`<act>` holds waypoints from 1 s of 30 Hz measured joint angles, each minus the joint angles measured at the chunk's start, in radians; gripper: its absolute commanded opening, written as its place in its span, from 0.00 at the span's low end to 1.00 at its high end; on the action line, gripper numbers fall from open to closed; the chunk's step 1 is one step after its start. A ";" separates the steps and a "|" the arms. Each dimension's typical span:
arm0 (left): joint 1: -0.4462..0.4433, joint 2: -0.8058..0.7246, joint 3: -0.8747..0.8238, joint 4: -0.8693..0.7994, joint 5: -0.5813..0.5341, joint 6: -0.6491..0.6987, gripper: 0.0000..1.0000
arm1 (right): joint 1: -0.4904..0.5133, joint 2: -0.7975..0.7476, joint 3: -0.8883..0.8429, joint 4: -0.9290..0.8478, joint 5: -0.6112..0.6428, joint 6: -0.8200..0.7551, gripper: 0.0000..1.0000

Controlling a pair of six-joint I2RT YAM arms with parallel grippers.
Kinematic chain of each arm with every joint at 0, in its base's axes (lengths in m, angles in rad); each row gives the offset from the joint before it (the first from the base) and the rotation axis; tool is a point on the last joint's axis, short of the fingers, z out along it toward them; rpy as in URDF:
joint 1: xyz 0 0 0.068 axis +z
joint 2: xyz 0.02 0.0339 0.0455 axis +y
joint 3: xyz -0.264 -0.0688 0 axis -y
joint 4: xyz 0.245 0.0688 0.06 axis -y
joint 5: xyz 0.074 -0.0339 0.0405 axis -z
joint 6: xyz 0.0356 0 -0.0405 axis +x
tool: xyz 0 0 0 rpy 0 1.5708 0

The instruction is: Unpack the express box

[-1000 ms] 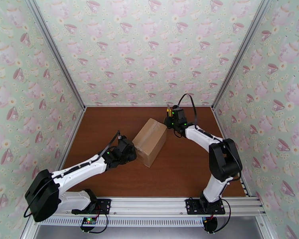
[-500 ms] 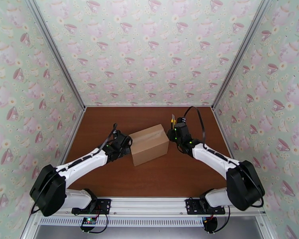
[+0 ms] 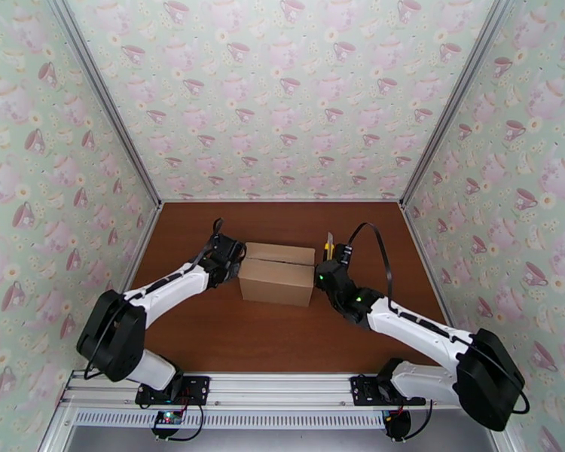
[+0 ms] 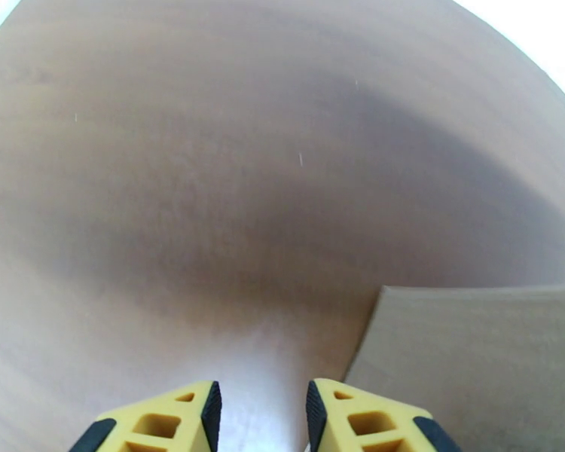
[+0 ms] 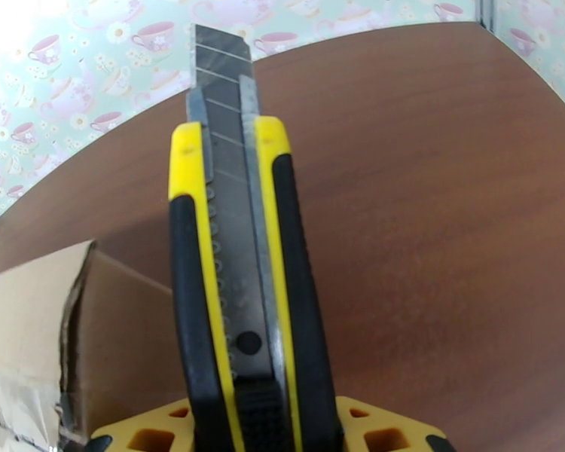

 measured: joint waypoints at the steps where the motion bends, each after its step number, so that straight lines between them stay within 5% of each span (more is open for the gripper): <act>1: 0.006 0.011 0.010 0.007 0.000 0.007 0.37 | 0.005 -0.008 -0.002 -0.013 0.002 0.008 0.00; 18: 0.034 -0.195 -0.137 0.013 0.039 0.029 0.38 | 0.043 -0.094 -0.013 -0.175 -0.040 0.009 0.00; 30: 0.030 -0.354 -0.170 -0.081 0.063 0.020 0.38 | -0.051 -0.163 -0.002 -0.236 -0.077 -0.060 0.00</act>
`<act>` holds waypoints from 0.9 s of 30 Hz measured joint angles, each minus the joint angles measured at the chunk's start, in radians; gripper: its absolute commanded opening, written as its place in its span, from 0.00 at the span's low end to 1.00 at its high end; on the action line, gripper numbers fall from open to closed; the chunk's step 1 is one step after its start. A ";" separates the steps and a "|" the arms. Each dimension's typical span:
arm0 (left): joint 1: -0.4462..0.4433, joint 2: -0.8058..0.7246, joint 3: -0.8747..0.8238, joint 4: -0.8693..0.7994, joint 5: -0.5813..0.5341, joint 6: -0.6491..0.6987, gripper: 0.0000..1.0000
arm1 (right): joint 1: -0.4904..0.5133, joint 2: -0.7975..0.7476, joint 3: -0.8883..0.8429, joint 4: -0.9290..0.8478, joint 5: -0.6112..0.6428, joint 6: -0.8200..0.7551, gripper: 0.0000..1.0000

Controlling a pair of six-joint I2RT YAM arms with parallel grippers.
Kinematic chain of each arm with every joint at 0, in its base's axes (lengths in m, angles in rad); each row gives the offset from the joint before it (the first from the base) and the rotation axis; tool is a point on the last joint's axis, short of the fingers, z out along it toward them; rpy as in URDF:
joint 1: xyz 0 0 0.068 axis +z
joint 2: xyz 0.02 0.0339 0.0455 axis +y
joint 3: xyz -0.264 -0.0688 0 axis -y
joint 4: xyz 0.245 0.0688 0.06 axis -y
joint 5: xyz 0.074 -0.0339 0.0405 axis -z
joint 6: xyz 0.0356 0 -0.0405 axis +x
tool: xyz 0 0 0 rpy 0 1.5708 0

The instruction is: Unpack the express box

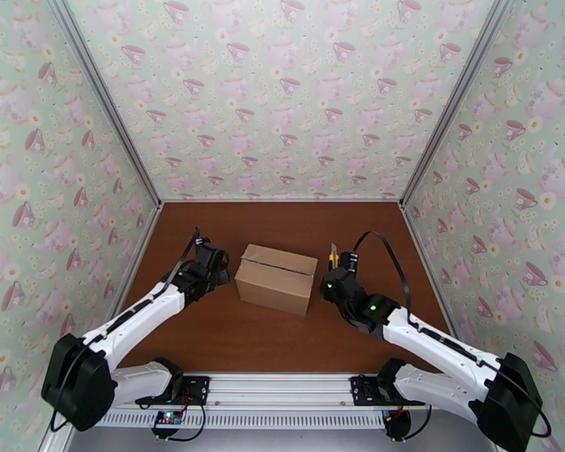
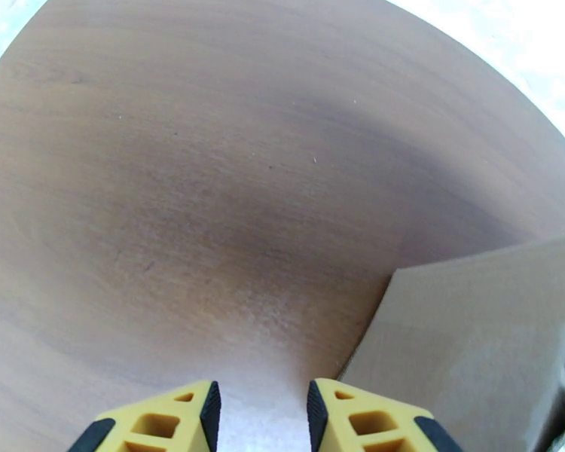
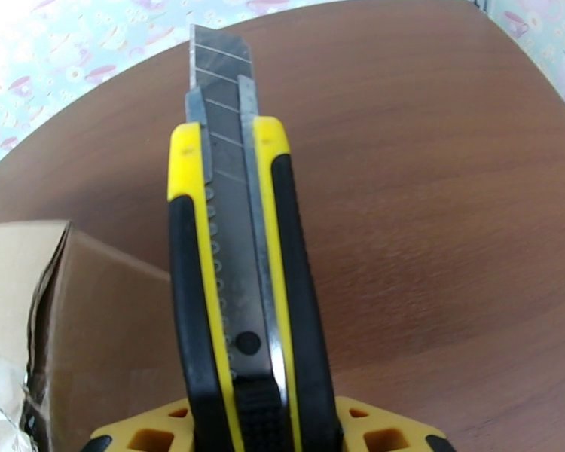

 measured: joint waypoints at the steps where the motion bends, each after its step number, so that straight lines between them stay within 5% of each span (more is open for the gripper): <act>1: -0.006 -0.026 -0.013 -0.010 0.008 -0.007 0.38 | -0.028 -0.002 0.007 -0.001 -0.013 -0.017 0.00; 11: -0.171 -0.176 -0.095 -0.123 0.060 -0.122 0.38 | -0.261 0.190 0.156 0.087 -0.161 -0.182 0.00; 19: -0.241 -0.087 -0.094 -0.047 0.098 -0.198 0.38 | -0.274 0.441 0.298 0.217 -0.278 -0.235 0.00; 27: -0.243 0.035 -0.075 0.031 0.100 -0.214 0.38 | -0.274 0.480 0.314 0.271 -0.354 -0.231 0.00</act>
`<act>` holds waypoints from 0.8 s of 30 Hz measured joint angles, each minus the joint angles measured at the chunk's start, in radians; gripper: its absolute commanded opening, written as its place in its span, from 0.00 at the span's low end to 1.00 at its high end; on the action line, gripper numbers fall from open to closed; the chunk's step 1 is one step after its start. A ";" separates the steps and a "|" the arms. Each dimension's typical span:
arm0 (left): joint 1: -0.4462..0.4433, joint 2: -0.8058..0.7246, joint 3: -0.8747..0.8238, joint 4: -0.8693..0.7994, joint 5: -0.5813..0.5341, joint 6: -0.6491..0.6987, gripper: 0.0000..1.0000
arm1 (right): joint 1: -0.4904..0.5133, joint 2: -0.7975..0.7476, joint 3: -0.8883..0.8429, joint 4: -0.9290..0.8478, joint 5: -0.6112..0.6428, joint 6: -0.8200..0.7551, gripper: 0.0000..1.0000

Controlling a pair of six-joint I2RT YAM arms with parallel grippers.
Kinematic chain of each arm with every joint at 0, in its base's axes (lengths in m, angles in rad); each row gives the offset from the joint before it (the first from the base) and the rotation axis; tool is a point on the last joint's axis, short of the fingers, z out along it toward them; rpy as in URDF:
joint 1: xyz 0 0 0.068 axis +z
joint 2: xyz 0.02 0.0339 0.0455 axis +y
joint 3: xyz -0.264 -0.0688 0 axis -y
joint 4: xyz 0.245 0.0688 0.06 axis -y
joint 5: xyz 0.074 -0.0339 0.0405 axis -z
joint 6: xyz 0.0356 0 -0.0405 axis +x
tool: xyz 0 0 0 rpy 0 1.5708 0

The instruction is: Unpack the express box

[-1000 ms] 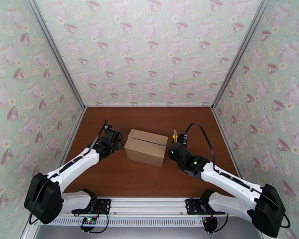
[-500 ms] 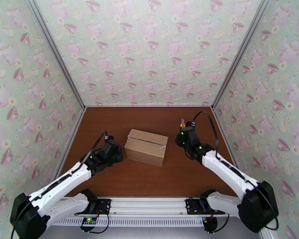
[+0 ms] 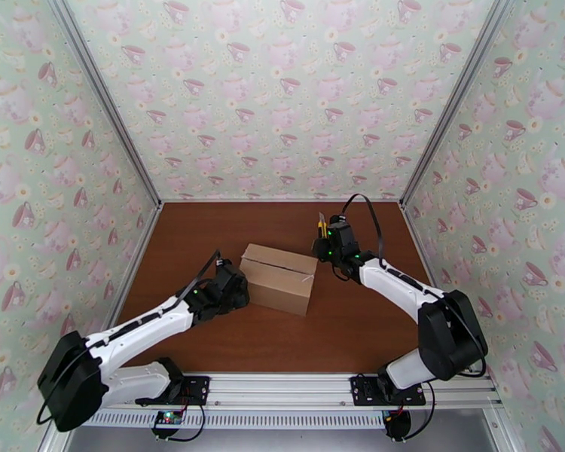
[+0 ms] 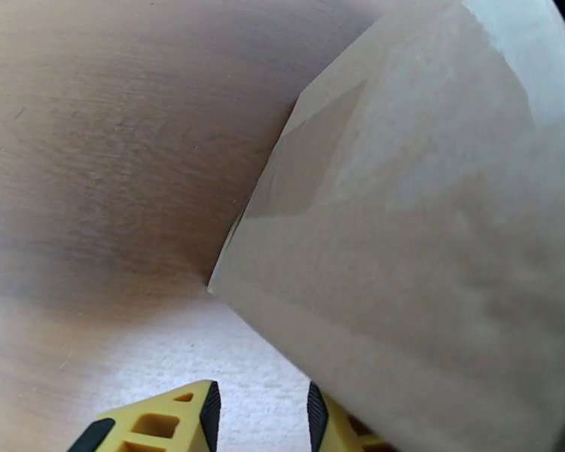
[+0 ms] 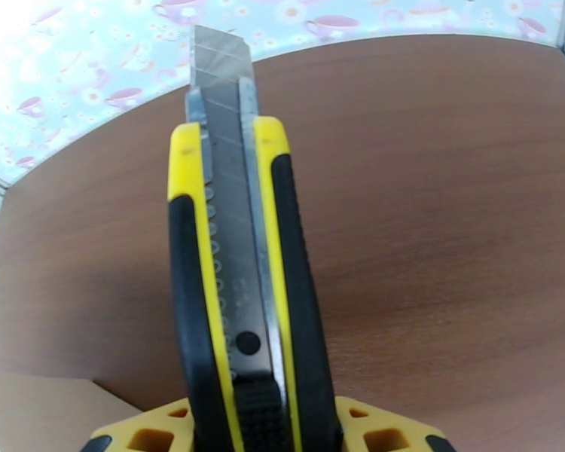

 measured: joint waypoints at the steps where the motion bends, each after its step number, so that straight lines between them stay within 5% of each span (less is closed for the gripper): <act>1: 0.005 0.007 0.004 0.007 0.000 0.000 0.38 | 0.003 -0.002 -0.003 0.006 -0.003 0.001 0.00; 24: 0.230 0.086 0.063 0.065 -0.036 0.121 0.38 | 0.151 -0.229 -0.216 0.026 0.011 0.165 0.00</act>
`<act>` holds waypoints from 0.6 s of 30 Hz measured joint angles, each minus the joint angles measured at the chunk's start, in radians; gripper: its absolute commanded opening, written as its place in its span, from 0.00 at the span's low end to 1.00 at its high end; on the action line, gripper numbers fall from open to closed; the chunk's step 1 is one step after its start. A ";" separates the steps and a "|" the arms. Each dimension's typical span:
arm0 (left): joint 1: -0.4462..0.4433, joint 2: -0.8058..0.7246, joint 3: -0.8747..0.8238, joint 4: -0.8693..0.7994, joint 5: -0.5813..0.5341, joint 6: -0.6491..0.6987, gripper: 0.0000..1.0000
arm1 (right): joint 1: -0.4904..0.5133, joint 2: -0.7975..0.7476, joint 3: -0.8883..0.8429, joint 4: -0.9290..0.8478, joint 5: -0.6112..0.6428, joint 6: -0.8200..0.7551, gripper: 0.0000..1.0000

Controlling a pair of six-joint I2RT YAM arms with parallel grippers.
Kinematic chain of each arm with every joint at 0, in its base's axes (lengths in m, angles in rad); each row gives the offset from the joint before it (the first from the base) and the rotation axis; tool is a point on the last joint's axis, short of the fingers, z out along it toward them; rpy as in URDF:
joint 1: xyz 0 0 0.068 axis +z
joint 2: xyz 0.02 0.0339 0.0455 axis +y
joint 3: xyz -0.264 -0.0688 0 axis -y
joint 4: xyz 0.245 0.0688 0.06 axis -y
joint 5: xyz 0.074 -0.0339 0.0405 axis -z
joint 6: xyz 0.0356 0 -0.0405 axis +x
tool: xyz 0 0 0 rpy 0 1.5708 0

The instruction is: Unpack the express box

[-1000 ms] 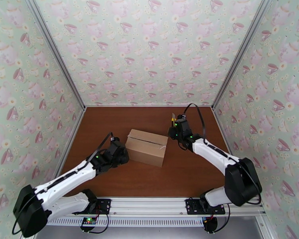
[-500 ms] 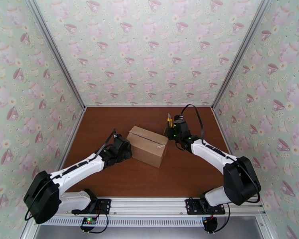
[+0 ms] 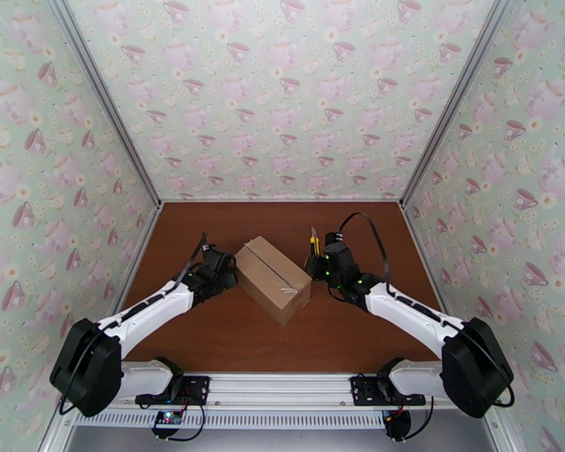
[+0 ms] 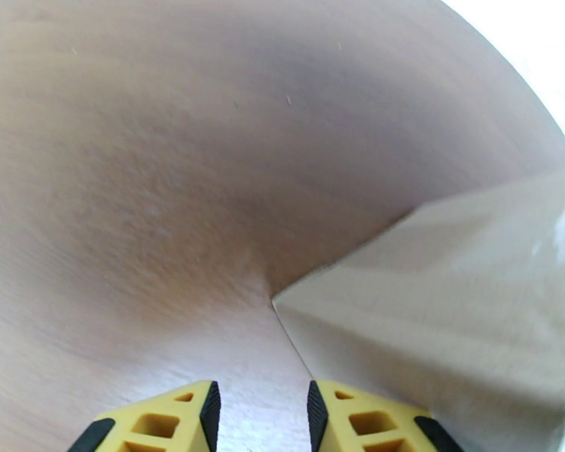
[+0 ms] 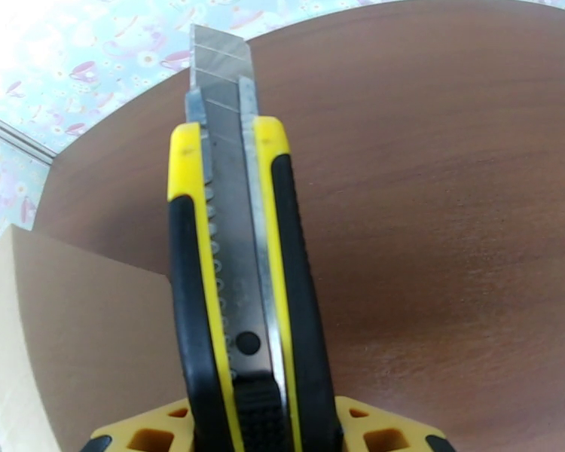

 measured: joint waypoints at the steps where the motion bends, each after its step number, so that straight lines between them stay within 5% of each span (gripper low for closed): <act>1: 0.006 0.000 0.003 -0.001 -0.002 0.008 0.38 | 0.002 -0.010 -0.006 0.000 0.000 0.006 0.00; 10: 0.014 -0.088 0.025 -0.108 -0.006 0.049 0.38 | 0.006 -0.055 -0.030 -0.044 0.053 0.008 0.00; 18: 0.011 -0.191 0.214 -0.228 0.011 0.099 0.40 | 0.006 -0.098 -0.030 -0.085 0.066 -0.013 0.00</act>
